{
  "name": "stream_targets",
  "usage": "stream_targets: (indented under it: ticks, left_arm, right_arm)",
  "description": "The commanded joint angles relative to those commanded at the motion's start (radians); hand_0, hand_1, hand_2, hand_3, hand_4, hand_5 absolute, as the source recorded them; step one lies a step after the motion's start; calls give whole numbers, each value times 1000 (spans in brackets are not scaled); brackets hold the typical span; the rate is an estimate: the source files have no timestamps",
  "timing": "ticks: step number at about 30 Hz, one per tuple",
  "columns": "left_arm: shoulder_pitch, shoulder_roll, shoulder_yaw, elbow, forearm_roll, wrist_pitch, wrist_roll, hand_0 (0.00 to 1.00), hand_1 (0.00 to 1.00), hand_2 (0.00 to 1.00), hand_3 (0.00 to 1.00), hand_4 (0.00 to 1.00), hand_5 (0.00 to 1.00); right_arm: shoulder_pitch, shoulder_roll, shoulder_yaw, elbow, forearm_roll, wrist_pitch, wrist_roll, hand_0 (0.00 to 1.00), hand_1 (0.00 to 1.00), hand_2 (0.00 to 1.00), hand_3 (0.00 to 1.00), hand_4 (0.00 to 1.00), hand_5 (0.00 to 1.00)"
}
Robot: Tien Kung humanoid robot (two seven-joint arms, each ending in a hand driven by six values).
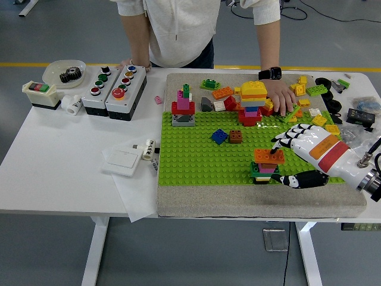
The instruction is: Pick up the brick,pile it on top of brick,press brick,pick up the brick,pile it on top of brick,press brick
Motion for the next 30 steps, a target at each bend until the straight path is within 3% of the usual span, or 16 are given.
stream_targets:
  ticks: [30]
  left_arm:
    - [-3,1,3,-1,-1,-3,0,701,673,755,652,751,648]
  right_arm:
    - [-9,4,3,-9,-6,8,-5,728,678,734,602,792,582]
